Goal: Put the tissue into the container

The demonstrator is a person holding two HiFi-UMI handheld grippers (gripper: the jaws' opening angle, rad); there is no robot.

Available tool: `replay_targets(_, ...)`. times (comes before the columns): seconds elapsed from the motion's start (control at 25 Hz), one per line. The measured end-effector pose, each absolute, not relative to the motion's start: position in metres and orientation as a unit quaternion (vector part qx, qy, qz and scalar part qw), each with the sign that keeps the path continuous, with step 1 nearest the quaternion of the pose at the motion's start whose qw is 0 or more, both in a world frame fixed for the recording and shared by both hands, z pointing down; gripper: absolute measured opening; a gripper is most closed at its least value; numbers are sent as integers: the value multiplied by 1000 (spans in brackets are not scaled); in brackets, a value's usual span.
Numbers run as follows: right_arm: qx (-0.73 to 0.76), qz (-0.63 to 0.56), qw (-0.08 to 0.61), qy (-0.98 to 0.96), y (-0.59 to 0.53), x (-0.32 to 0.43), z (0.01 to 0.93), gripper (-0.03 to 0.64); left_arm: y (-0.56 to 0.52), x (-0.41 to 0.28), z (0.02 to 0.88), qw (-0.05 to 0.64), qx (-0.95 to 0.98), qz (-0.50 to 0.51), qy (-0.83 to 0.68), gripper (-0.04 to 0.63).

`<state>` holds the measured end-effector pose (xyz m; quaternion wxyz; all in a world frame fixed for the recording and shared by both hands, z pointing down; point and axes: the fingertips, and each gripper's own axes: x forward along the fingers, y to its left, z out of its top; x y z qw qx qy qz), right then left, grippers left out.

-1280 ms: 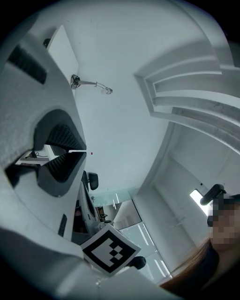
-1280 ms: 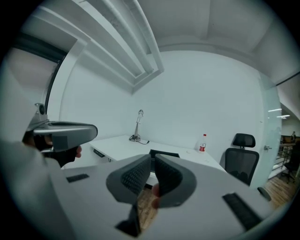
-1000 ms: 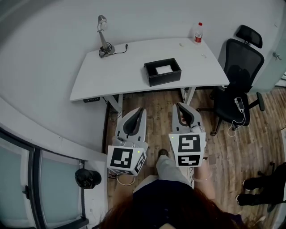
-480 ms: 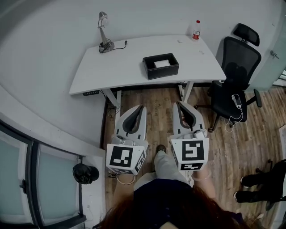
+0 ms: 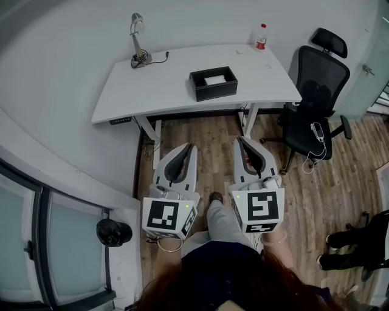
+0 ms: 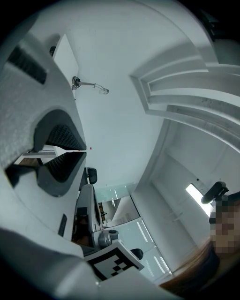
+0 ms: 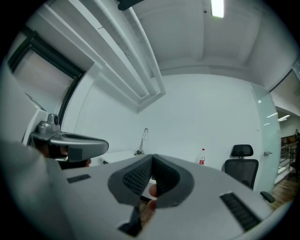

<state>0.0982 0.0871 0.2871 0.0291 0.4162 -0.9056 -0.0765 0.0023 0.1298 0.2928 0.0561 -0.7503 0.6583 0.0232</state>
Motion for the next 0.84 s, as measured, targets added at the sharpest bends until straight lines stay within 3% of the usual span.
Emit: replay_targets(0.84, 408, -83, 21, -909, 98, 97, 283, 20, 139, 9, 293, 68, -754, 23, 653, 35)
